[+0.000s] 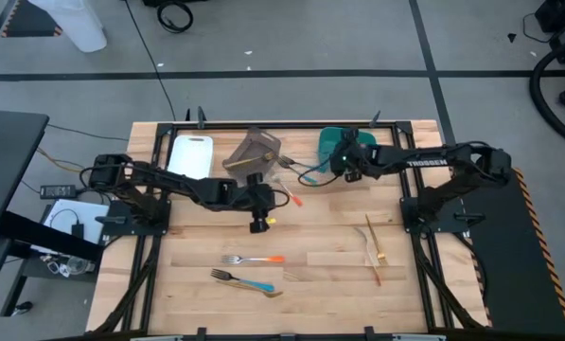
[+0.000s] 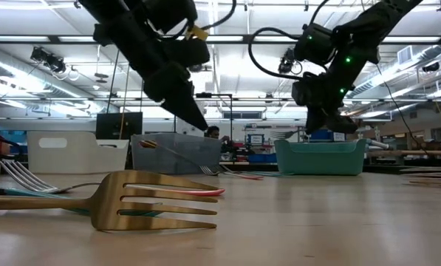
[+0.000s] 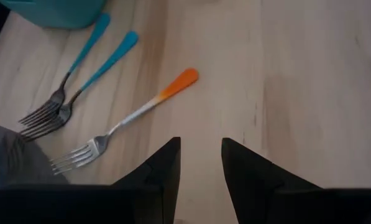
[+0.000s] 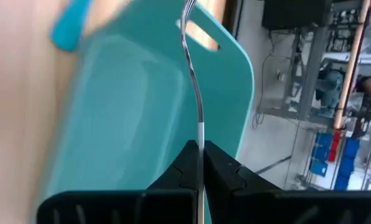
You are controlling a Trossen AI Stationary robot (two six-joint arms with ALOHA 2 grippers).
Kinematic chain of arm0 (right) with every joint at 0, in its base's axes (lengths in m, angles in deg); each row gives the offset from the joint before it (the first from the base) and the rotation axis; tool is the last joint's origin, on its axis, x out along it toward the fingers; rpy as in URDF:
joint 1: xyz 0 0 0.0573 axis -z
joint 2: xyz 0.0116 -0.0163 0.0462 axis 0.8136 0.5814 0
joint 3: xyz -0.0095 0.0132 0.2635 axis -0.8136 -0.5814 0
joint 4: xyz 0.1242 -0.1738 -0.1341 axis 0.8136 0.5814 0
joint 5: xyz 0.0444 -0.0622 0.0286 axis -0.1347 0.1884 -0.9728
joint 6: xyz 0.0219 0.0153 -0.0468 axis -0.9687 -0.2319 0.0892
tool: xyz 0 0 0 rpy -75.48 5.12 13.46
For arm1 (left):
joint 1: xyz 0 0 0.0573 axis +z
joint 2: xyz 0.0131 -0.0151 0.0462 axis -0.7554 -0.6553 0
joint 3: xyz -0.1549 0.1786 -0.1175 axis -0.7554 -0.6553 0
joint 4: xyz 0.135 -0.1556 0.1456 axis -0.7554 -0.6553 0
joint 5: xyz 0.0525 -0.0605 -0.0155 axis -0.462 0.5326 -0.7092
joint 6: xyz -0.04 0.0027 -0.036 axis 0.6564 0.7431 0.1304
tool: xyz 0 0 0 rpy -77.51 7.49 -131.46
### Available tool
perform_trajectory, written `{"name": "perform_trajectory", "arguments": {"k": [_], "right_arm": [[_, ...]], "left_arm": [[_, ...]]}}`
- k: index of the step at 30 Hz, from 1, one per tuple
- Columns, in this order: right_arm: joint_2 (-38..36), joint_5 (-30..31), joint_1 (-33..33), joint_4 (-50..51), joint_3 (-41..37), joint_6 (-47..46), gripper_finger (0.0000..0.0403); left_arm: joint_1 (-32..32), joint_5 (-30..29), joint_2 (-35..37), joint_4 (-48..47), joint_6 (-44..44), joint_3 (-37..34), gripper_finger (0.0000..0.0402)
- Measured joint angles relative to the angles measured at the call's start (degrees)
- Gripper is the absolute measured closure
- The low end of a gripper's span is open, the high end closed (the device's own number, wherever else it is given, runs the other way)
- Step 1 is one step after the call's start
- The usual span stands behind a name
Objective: Sort silverware by color (type)
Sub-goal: Put the center orange fork into the green bin
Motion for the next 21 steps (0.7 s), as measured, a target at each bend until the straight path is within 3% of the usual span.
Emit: {"name": "perform_trajectory", "arguments": {"k": [8, 14, 21], "right_arm": [[-0.5, -12.3, 7.0, 0.9, 0.0, 2.3, 0.0389], [-0.5, -14.6, 11.6, 2.1, 0.0, 2.5, 0.0388], [-0.5, -21.7, 13.9, 3.8, -0.1, 0.2, 0.0388]], "left_arm": [[-1.3, 0.1, 4.7, -0.2, -0.4, -2.9, 0.0276], [-2.0, 0.3, 7.4, -3.7, 0.4, -4.3, 0.0276], [-3.5, 0.3, 7.8, -5.1, 0.6, -4.3, 0.0276]]}}
